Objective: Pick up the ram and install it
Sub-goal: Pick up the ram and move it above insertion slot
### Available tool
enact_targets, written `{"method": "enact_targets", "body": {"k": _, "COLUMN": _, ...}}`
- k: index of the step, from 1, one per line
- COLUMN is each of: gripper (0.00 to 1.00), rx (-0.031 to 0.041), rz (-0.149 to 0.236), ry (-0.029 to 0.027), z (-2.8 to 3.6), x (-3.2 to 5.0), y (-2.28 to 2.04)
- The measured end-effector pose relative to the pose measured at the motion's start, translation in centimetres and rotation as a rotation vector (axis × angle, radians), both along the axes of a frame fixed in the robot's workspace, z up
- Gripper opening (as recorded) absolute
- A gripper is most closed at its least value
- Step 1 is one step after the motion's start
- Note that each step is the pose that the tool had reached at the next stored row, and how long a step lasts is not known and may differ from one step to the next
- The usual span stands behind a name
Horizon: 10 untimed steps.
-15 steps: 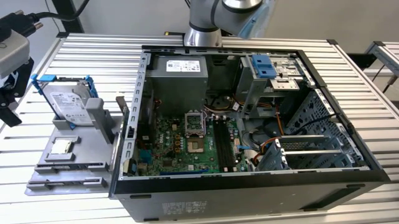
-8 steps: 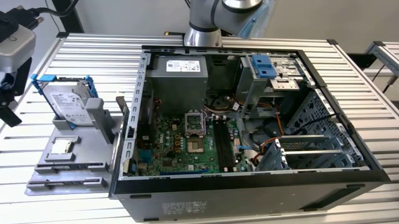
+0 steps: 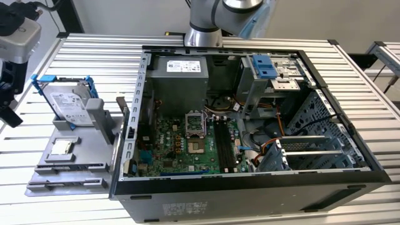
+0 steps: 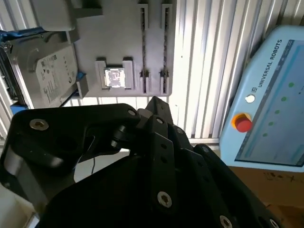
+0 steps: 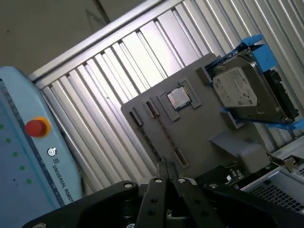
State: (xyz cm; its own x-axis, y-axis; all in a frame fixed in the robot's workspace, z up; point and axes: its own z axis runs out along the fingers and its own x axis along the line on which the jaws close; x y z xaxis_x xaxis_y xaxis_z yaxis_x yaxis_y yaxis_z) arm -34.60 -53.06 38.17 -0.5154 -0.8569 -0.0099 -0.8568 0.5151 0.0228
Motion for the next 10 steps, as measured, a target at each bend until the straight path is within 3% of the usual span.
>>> {"method": "enact_targets", "body": {"k": 3, "gripper": 0.0, "rx": 0.0002, "rz": 0.055, "ry": -0.0085, "z": -0.02, "x": 0.0, "y": 0.0}}
{"method": "enact_targets", "body": {"k": 10, "gripper": 0.0, "rx": 0.0008, "rz": 0.198, "ry": -0.0088, "z": -0.04, "x": -0.01, "y": 0.0}}
